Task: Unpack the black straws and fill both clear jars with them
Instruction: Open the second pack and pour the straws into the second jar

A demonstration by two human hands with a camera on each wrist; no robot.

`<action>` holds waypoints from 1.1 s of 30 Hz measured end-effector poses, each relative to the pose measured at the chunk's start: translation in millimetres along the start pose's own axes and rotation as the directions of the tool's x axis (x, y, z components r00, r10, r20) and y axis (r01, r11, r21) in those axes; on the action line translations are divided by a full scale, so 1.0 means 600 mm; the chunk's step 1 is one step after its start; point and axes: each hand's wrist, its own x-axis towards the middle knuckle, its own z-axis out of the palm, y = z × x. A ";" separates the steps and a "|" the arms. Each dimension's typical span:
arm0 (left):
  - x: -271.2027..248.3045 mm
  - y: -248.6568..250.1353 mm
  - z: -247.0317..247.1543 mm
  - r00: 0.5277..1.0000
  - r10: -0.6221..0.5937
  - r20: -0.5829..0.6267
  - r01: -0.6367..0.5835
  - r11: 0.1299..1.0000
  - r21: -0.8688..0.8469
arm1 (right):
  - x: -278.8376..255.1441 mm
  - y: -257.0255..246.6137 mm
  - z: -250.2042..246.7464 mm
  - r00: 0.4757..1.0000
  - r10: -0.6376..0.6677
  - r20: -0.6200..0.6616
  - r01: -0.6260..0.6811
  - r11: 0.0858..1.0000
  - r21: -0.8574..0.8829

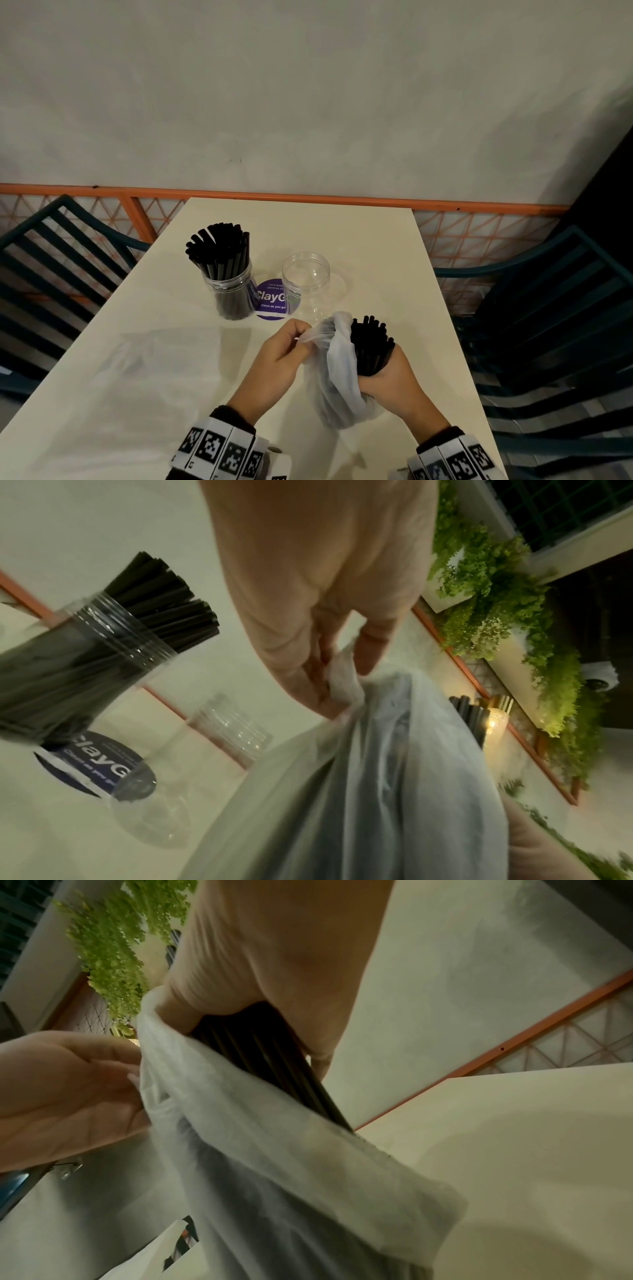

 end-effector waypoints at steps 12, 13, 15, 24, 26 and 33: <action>0.006 -0.012 0.005 0.991 -0.072 -0.114 0.059 0.991 -0.118 | -0.006 -0.005 -0.027 0.997 0.049 0.054 -0.053 0.996 0.066; 0.004 -0.017 0.008 0.992 -0.095 -0.087 0.081 0.985 -0.155 | -0.008 -0.005 -0.028 0.994 0.059 0.088 -0.065 0.996 0.064; 0.002 -0.022 0.008 0.992 -0.121 -0.039 0.111 0.973 -0.204 | -0.009 -0.004 -0.025 0.988 0.066 0.141 -0.071 0.997 0.035; 0.007 -0.009 -0.009 0.992 -0.079 0.101 0.114 0.907 -0.406 | 0.003 0.011 -0.007 0.965 0.075 0.251 -0.048 0.993 -0.112; 0.007 -0.012 -0.010 0.995 -0.075 0.060 0.092 0.914 -0.396 | 0.003 0.012 -0.007 0.955 0.094 0.280 -0.060 0.990 -0.128; 0.005 -0.020 -0.015 0.987 -0.132 -0.091 0.102 0.954 -0.283 | 0.000 0.007 -0.004 0.940 0.114 0.321 -0.070 0.987 -0.145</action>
